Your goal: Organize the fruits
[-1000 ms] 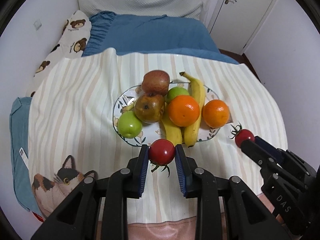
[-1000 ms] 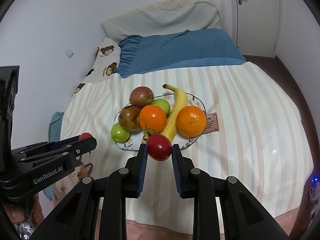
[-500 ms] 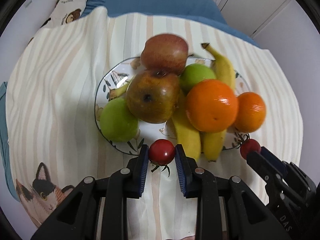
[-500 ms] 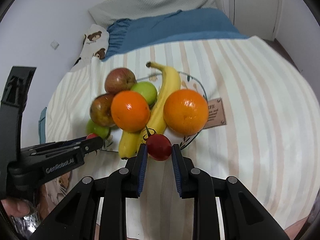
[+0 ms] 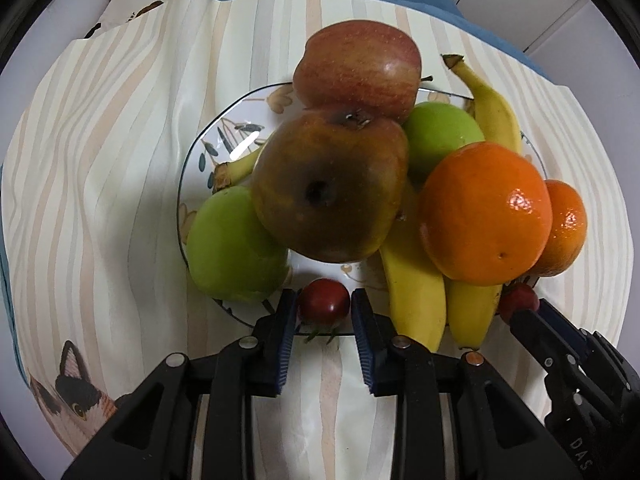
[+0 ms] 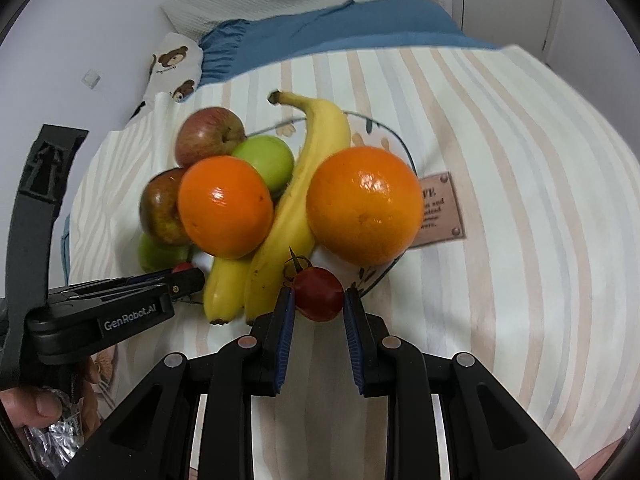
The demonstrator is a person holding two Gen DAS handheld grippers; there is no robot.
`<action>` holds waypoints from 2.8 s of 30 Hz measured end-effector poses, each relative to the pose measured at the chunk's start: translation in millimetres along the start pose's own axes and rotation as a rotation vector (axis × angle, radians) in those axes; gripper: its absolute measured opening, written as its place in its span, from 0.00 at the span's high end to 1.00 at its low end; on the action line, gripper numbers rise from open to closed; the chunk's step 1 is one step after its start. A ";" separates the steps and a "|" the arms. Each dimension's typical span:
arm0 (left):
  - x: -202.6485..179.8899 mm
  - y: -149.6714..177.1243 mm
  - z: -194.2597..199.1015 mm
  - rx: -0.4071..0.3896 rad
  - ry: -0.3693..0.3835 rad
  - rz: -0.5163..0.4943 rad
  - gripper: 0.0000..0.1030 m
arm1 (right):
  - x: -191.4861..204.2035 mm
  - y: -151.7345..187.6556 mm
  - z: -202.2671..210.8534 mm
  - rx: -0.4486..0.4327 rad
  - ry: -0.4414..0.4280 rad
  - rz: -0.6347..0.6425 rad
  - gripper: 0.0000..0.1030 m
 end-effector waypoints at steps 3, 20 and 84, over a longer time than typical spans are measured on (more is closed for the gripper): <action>0.0 -1.1 -0.6 0.009 0.016 0.000 0.66 | -2.3 -0.5 -1.3 0.001 -0.005 -0.018 0.67; 30.2 19.2 54.6 -0.150 -0.098 -0.009 0.07 | -10.0 7.9 46.0 -0.047 0.066 -0.031 0.07; -4.5 211.7 307.9 -0.579 -0.142 0.034 0.03 | 53.4 151.7 347.0 -0.428 0.146 0.135 0.04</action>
Point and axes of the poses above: each gripper's, at about its wrist camera, not at the fingertips, and z roughly against the way its jaws point, x to its left, y to its underside, the point moved 8 cm from there along -z, roughly the way its jaws point, and after that the axes turned 8 degrees about x, right-handed, at the moved point
